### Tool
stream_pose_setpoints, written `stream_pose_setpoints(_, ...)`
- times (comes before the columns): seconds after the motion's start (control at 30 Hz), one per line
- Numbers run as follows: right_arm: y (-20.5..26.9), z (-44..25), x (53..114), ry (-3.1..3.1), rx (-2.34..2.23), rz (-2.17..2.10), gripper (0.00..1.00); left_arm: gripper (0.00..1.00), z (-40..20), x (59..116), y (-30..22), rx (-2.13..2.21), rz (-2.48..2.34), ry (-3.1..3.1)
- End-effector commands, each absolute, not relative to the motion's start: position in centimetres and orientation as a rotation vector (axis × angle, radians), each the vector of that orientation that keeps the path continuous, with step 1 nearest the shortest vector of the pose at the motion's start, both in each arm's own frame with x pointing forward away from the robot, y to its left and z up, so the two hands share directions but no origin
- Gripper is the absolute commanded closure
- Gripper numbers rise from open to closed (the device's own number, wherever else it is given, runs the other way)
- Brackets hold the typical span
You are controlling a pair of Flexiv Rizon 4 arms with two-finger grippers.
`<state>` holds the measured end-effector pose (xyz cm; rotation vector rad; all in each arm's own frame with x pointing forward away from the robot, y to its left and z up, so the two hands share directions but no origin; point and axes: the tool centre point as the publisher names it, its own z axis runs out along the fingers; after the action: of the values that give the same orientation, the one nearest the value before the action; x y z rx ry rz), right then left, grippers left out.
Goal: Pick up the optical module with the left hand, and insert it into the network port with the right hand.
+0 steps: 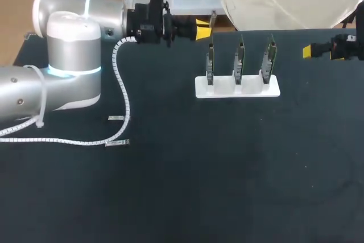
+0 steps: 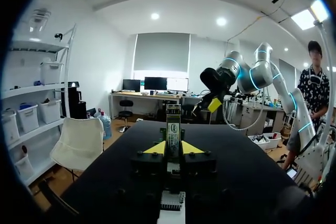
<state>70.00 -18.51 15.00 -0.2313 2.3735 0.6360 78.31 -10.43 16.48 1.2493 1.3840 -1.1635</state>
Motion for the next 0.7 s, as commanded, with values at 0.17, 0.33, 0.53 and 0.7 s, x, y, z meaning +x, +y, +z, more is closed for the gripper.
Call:
stream_pose_setpoints(0.17,-18.51,15.0,70.0,2.374,-0.231,0.636,0.0,1.0,16.26,77.57,-10.21,1.232,-1.163,1.39)
stream_pose_setpoints(0.33,-18.51,15.0,70.0,2.374,-0.231,0.636,0.0,1.0,16.21,77.33,-10.24,1.246,-1.176,1.389)
stream_pose_setpoints(0.53,-18.51,15.0,70.0,2.374,-0.231,0.636,0.0,1.0,16.17,77.24,-10.23,1.256,-1.187,1.391)
stream_pose_setpoints(0.7,-18.51,15.0,70.0,2.374,-0.231,0.636,0.0,1.0,16.18,77.21,-10.31,1.262,-1.192,1.389)
